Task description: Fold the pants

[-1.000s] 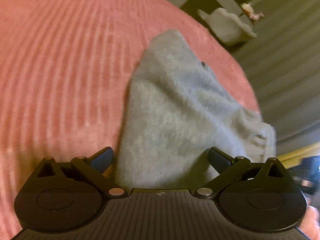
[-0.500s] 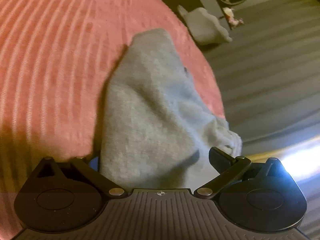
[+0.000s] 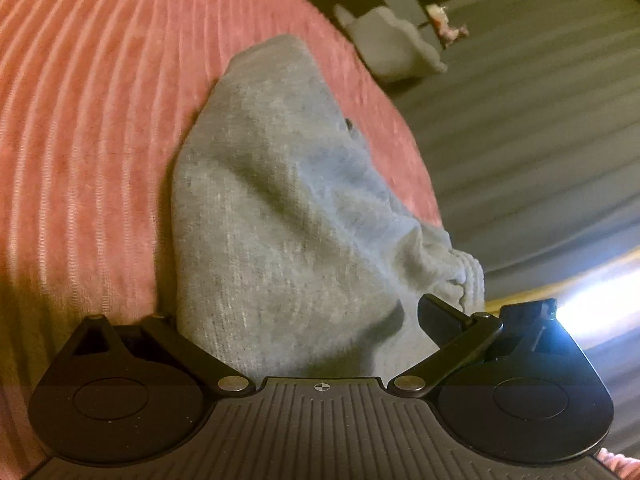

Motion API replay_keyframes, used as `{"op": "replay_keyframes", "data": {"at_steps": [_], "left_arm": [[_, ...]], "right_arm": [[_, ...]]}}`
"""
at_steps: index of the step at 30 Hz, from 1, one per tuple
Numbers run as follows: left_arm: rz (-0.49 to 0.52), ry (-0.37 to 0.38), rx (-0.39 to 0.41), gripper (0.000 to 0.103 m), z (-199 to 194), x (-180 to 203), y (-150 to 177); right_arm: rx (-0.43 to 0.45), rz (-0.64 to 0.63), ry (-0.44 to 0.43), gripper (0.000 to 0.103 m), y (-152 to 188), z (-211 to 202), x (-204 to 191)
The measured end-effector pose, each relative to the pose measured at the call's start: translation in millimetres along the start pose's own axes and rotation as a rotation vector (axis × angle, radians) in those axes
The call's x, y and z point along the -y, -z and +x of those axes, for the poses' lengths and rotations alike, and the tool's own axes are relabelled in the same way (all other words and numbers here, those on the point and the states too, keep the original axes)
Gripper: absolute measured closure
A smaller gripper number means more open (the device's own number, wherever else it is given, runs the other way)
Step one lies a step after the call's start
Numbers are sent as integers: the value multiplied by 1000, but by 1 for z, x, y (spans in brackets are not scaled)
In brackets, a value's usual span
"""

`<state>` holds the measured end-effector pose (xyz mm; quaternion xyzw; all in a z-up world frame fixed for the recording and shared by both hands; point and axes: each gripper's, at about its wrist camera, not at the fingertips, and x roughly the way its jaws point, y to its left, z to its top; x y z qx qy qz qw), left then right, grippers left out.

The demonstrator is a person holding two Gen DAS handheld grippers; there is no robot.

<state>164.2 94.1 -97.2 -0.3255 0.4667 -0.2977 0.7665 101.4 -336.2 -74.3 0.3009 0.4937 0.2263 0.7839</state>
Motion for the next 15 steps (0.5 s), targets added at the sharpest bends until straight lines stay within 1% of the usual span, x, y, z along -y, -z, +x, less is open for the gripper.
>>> {"op": "replay_keyframes", "data": {"at_steps": [1,2,3,4,5,6,7,8,10,11,12,15], "left_arm": [[18,-2,6,0,-1,3,1],[39,-21,12,4,0,6,3],[53,-45,14,7,1,8,4],[73,-65,18,9,2,11,5],[87,-79,22,17,1,14,4],[105,-92,22,29,1,17,4],[126,-113,21,37,1,23,5],[172,-145,17,44,-1,29,7],[215,-181,14,52,-1,38,10],[230,-190,16,59,-1,42,11],[242,-191,21,61,-1,46,12],[270,-197,37,65,-4,57,11]], "right_arm": [[-14,-17,27,0,3,6,-9],[-13,-55,65,0,7,10,-19],[-10,-116,123,0,13,16,-30],[-2,-163,178,3,18,21,-39],[9,-176,212,10,20,22,-44],[23,-167,232,14,20,20,-47],[37,-157,243,23,20,17,-50],[52,-148,253,30,20,11,-53],[65,-155,264,34,23,2,-61],[71,-163,269,35,25,-1,-67],[81,-176,273,36,26,-4,-73],[120,-203,262,40,27,-10,-88]]}}
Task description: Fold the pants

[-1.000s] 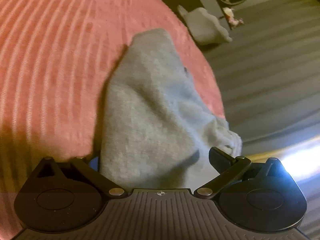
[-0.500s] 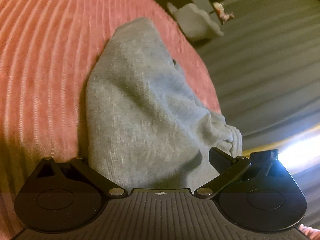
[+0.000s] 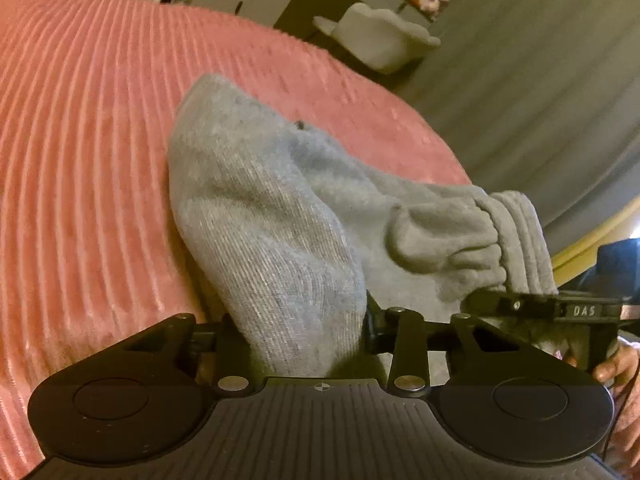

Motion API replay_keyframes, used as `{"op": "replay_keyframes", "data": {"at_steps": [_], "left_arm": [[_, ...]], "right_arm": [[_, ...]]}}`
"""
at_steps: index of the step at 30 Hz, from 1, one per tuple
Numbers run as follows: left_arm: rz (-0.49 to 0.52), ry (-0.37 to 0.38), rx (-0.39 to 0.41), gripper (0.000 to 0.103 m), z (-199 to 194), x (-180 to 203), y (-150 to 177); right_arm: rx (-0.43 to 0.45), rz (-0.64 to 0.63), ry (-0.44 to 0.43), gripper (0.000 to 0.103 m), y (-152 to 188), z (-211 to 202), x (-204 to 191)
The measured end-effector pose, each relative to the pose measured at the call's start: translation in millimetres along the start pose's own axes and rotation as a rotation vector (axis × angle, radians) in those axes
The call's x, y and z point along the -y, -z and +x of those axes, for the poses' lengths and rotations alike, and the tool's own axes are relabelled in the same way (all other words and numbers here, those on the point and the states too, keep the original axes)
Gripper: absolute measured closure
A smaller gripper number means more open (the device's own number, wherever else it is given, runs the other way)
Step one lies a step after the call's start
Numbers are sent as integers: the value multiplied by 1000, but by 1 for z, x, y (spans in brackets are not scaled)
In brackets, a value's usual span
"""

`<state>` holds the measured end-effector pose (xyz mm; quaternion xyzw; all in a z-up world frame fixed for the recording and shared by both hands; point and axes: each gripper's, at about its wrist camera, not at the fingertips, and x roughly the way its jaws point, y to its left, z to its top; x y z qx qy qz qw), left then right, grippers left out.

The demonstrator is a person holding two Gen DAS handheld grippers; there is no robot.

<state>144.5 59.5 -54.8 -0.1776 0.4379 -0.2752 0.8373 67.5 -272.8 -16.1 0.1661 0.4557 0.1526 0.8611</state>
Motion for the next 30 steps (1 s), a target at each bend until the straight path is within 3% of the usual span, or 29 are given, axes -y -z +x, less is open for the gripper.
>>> {"op": "replay_keyframes", "data": {"at_steps": [4,7,14,18,19,21,23,25,27,28,30], "left_arm": [[18,17,47,67,-17,8,-5],[67,-2,89,67,-23,24,-20],[128,-83,204,67,-21,37,-87],[125,-138,212,66,-5,26,-119],[129,-158,209,65,2,21,-124],[113,-222,187,50,17,7,-127],[69,-365,116,47,35,-11,-127],[65,-490,70,44,36,-25,-116],[74,-507,143,28,14,-31,-95],[59,-509,174,25,4,-30,-86],[40,-510,207,24,-10,-26,-71]], "right_arm": [[20,-19,-4,43,-12,-9,-16],[54,-32,-53,43,-29,-15,-32],[158,-90,-31,43,-91,-5,-61],[191,-94,-9,43,-130,19,-59],[187,-94,1,43,-138,29,-56],[166,-88,24,41,-146,50,-51],[120,-83,105,26,-151,77,-42],[106,-67,247,16,-152,88,-33],[168,-36,329,7,-145,76,-21],[213,-30,338,0,-139,66,-18],[252,-15,326,0,-126,54,-18]]}}
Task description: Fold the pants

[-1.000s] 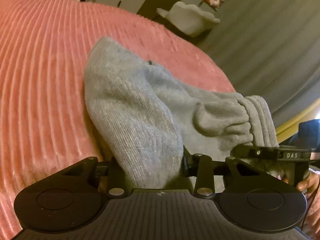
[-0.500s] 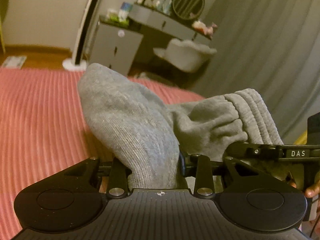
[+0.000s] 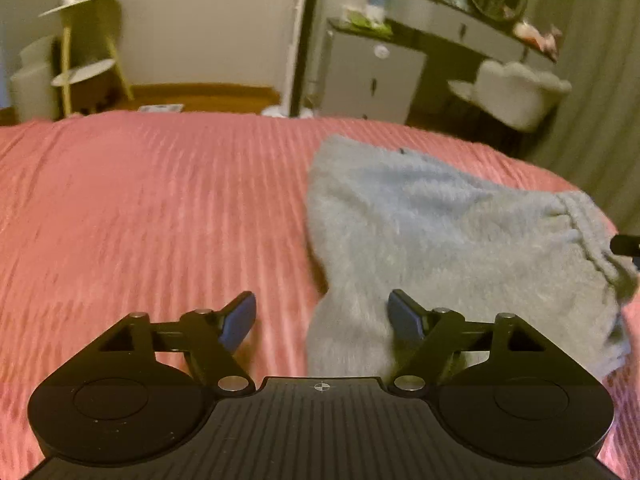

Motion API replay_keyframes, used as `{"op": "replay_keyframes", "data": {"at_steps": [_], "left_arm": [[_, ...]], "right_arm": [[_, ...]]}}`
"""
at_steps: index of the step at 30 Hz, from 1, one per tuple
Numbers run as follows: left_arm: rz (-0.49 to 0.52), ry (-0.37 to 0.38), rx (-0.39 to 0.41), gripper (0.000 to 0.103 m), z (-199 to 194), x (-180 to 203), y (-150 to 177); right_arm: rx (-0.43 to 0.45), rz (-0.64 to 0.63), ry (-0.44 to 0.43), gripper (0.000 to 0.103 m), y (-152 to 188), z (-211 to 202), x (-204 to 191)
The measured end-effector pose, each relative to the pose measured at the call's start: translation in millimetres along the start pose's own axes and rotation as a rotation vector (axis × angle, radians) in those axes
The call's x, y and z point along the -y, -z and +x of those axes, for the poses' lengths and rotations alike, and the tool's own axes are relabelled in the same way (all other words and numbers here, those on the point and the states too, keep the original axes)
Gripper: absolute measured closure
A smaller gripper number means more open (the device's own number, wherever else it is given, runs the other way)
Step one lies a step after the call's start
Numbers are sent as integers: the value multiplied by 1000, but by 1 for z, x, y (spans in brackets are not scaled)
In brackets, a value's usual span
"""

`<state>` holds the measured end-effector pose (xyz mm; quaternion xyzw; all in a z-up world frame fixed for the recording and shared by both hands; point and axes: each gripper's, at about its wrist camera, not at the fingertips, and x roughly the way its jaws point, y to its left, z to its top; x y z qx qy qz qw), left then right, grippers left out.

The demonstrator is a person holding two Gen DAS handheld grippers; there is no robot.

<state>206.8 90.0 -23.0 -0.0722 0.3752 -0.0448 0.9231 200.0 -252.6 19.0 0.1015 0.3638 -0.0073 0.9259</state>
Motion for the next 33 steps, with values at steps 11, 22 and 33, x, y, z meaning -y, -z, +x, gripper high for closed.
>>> {"op": "replay_keyframes", "data": {"at_steps": [11,22,33], "left_arm": [[-10,-152,-53,11,-20,3,36],[5,-58,-250,7,-83,43,123],[100,-157,-235,6,-99,67,145]], "right_arm": [[-68,-138,111,0,39,4,-36],[-172,-88,222,0,162,-69,-42],[-289,-93,338,0,176,-86,-63]]}}
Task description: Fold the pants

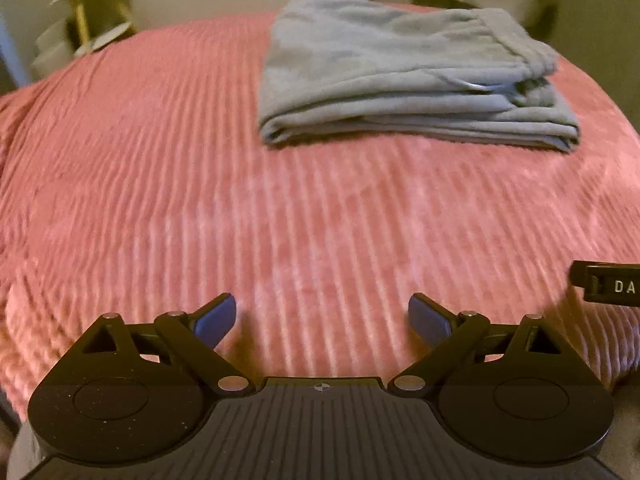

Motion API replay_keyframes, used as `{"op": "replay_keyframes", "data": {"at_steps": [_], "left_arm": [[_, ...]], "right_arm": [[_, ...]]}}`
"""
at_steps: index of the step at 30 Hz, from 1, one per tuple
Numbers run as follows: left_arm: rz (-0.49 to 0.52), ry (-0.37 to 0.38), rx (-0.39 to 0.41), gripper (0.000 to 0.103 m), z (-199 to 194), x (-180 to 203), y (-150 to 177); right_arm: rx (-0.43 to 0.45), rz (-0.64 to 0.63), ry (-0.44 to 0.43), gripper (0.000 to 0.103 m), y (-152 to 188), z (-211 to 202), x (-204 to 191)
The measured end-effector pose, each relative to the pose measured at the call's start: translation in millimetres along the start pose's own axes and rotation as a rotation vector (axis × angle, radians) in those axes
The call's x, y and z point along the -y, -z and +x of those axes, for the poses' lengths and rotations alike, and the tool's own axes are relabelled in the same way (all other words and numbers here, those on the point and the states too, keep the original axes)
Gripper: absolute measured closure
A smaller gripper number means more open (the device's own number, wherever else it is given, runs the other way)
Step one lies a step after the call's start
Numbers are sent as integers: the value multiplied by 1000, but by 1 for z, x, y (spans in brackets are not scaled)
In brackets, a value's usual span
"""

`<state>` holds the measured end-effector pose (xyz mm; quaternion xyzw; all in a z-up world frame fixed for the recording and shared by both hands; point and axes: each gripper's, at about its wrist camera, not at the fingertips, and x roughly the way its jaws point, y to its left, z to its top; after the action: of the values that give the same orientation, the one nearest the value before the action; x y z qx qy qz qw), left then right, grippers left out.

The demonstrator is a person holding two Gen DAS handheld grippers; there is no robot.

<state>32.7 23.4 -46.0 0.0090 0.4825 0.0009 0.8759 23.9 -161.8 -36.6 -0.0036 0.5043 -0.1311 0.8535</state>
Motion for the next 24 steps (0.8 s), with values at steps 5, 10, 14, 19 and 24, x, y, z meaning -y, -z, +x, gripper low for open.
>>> {"op": "replay_keyframes", "data": {"at_steps": [5,10,14,19,24], "left_arm": [[8,-11,26,6,-8,4,3],[47,35,91,3,-25,10,4],[63,45,112,3,-30,12,2],[170,-56,63,3,-21,30,-11],[143,-73,102,3,-18,35,-29]], "right_arm": [[8,-46,-27,0,5,-11,-8],[-3,-91,-75,0,7,-9,-16],[-4,-111,-104,0,5,-6,-23],[-25,-85,-165,0,-2,-3,-24],[18,-63,-181,0,-19,-4,-24]]}}
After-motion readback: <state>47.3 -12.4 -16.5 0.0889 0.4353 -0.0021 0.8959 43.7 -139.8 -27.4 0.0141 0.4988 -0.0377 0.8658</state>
